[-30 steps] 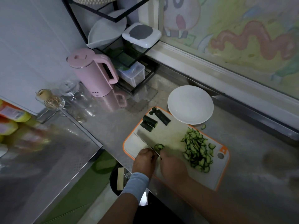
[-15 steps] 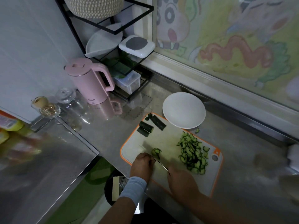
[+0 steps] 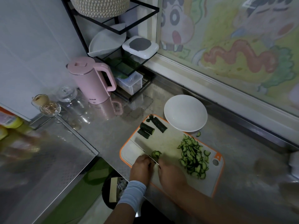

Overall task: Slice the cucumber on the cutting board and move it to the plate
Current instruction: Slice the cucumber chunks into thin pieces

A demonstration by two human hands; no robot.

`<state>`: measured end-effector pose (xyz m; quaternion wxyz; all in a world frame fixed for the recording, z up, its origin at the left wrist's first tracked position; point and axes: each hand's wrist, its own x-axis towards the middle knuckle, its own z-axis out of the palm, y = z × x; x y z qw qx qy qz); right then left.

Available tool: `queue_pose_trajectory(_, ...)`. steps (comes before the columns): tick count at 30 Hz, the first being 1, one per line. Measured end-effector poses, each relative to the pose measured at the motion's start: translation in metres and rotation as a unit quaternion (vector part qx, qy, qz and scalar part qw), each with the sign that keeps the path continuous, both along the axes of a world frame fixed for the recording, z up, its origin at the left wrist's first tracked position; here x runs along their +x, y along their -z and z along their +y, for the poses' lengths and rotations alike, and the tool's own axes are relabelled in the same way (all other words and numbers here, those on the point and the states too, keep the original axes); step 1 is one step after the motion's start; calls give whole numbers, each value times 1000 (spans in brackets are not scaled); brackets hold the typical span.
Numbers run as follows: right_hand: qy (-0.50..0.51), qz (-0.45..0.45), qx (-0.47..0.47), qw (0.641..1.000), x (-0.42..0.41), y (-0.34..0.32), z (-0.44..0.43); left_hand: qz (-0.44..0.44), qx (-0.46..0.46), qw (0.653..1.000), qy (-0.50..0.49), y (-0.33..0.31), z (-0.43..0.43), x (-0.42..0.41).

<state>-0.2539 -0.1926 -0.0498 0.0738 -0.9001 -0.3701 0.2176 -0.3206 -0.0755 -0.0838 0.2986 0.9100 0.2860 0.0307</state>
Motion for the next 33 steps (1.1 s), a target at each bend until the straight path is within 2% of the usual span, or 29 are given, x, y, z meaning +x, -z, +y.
queue_pose_trajectory(9,-8,24,-1,1000,-2,-6,-46,-7,-3,1000,-8,2,1,-2)
queue_pose_trajectory(16,-2,4,-38,999,-3,8,-19,-11,-6,1000,-7,7,1,-2)
queue_pose_trajectory(23,17,5,-9,1000,-3,1,9,-3,2,1000,9,4,2,-4)
queue_pose_trajectory(33,14,18,1,1000,-10,-6,-41,-18,-6,1000,-6,2,2,-4)
